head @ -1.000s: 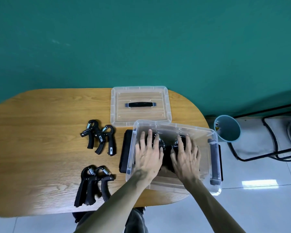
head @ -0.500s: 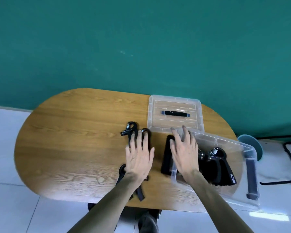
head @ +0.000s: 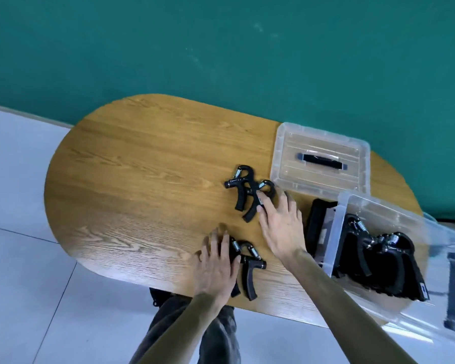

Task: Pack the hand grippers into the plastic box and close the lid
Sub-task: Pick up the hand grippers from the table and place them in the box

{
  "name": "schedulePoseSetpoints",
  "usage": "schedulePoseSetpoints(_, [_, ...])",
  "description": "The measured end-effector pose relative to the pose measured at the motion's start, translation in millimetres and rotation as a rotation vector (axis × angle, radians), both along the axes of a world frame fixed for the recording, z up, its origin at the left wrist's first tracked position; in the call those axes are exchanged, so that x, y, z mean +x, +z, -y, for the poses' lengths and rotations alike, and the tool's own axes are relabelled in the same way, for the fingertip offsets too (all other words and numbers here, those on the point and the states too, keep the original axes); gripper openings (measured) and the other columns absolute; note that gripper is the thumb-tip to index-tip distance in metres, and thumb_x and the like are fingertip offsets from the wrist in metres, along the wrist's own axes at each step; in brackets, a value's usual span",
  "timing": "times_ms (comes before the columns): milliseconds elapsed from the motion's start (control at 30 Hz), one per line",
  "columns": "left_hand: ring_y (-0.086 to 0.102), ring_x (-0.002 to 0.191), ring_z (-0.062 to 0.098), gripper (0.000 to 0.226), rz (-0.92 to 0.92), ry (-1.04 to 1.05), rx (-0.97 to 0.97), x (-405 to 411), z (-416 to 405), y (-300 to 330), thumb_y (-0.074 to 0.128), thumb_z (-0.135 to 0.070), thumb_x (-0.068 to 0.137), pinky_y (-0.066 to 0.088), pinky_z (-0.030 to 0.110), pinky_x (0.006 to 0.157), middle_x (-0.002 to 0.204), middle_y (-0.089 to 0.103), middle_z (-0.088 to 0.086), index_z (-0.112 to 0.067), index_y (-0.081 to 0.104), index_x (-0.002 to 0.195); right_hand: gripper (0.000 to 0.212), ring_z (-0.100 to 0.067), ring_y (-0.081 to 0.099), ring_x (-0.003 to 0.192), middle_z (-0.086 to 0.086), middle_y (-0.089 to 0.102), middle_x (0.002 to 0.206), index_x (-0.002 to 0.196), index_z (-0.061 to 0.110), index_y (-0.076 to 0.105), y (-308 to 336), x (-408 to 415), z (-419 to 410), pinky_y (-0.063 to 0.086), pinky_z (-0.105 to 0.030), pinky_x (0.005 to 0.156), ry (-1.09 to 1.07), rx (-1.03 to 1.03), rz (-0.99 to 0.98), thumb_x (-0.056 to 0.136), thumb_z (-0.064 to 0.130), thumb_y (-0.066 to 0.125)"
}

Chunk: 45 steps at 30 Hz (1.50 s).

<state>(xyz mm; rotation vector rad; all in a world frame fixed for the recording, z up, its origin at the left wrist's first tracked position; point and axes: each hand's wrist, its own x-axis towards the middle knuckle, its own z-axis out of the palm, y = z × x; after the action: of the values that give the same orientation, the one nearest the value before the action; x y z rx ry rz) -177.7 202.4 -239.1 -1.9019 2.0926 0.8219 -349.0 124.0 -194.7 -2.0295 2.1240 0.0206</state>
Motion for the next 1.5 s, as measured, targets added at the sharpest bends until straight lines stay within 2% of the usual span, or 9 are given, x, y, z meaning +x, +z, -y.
schedulePoseSetpoints(367, [0.033, 0.136, 0.031, 0.082, -0.081, 0.08, -0.071, -23, -27, -60, 0.04, -0.046, 0.101, 0.036, 0.053, 0.111, 0.166, -0.02, 0.007, -0.03, -0.018, 0.156, 0.058, -0.043, 0.024, 0.144, -0.011, 0.01, 0.165, 0.155, 0.035, 0.023, -56, 31, 74, 0.034, -0.058, 0.111, 0.056, 0.205, 0.059, 0.101, 0.053, 0.036])
schedulePoseSetpoints(533, [0.027, 0.138, 0.029, 0.077, -0.088, 0.088, -0.046, -23, -25, -58, 0.032, -0.044, 0.104, 0.029, 0.048, 0.113, 0.162, -0.03, 0.005, -0.032, -0.026, 0.153, 0.069, -0.046, 0.014, 0.148, -0.01, -0.009, 0.167, 0.157, 0.035, 0.014, -79, 42, 91, 0.027, -0.059, 0.116, 0.021, 0.325, 0.046, 0.099, 0.05, 0.047])
schedulePoseSetpoints(633, [0.033, 0.131, 0.027, 0.077, -0.097, 0.08, -0.044, -21, -25, -56, 0.031, -0.043, 0.104, 0.026, 0.048, 0.115, 0.161, -0.034, 0.005, -0.032, -0.027, 0.152, 0.079, -0.047, 0.022, 0.145, -0.012, -0.018, 0.165, 0.159, 0.035, 0.006, -88, 45, 89, 0.033, -0.057, 0.113, 0.032, 0.339, -0.018, 0.097, 0.041, 0.056])
schedulePoseSetpoints(833, [0.034, 0.118, 0.024, 0.074, -0.092, 0.052, -0.012, -18, -23, -59, 0.024, -0.043, 0.102, 0.024, 0.052, 0.118, 0.159, -0.037, 0.005, -0.031, -0.03, 0.151, 0.077, -0.04, 0.04, 0.126, -0.014, -0.012, 0.166, 0.158, 0.034, 0.01, -94, 43, 85, 0.036, -0.051, 0.102, 0.059, 0.22, -0.015, 0.096, 0.025, 0.055])
schedulePoseSetpoints(1033, [0.031, 0.11, 0.019, 0.073, -0.075, 0.048, 0.021, -16, -18, -52, 0.022, -0.042, 0.101, 0.035, 0.041, 0.11, 0.157, -0.041, 0.003, -0.031, -0.031, 0.15, 0.076, -0.037, 0.04, 0.12, -0.011, -0.008, 0.167, 0.158, 0.034, 0.014, -80, 35, 73, 0.036, -0.048, 0.098, 0.065, 0.097, 0.055, 0.094, 0.023, 0.054])
schedulePoseSetpoints(1200, [0.029, 0.132, 0.031, 0.07, -0.036, 0.004, 0.031, -7, -4, -20, 0.018, -0.043, 0.102, 0.023, 0.049, 0.12, 0.156, -0.042, 0.0, -0.033, -0.033, 0.149, 0.077, -0.034, 0.04, 0.114, -0.008, -0.009, 0.167, 0.157, 0.033, 0.018, -53, 28, 50, 0.041, -0.049, 0.095, 0.011, 0.025, 0.119, 0.091, 0.021, 0.057])
schedulePoseSetpoints(1333, [0.022, 0.129, 0.018, 0.068, -0.018, -0.023, -0.086, -7, 24, 25, 0.015, -0.046, 0.102, 0.026, 0.041, 0.116, 0.158, -0.039, -0.001, -0.033, -0.03, 0.15, 0.075, -0.03, 0.043, 0.103, -0.01, -0.004, 0.167, 0.155, 0.032, 0.026, -16, 24, 26, 0.043, -0.042, 0.083, -0.013, -0.017, 0.087, 0.09, 0.026, 0.063])
schedulePoseSetpoints(1400, [0.017, 0.111, 0.012, 0.069, 0.018, -0.032, -0.144, -11, 44, 49, 0.021, -0.042, 0.104, 0.03, 0.033, 0.106, 0.16, -0.035, 0.004, -0.03, -0.027, 0.152, 0.074, -0.03, 0.044, 0.098, -0.011, 0.003, 0.167, 0.154, 0.031, 0.031, 5, 16, 22, 0.045, -0.043, 0.08, -0.057, -0.033, 0.108, 0.088, 0.025, 0.065])
schedulePoseSetpoints(1500, [0.025, 0.107, 0.015, 0.069, 0.054, -0.009, -0.237, -31, 67, 84, 0.025, -0.039, 0.106, 0.035, 0.031, 0.099, 0.161, -0.031, 0.008, -0.026, -0.02, 0.155, 0.075, -0.032, 0.046, 0.097, -0.011, 0.008, 0.166, 0.153, 0.03, 0.032, 45, -8, 16, 0.047, -0.047, 0.082, -0.12, -0.069, 0.117, 0.087, 0.023, 0.066])
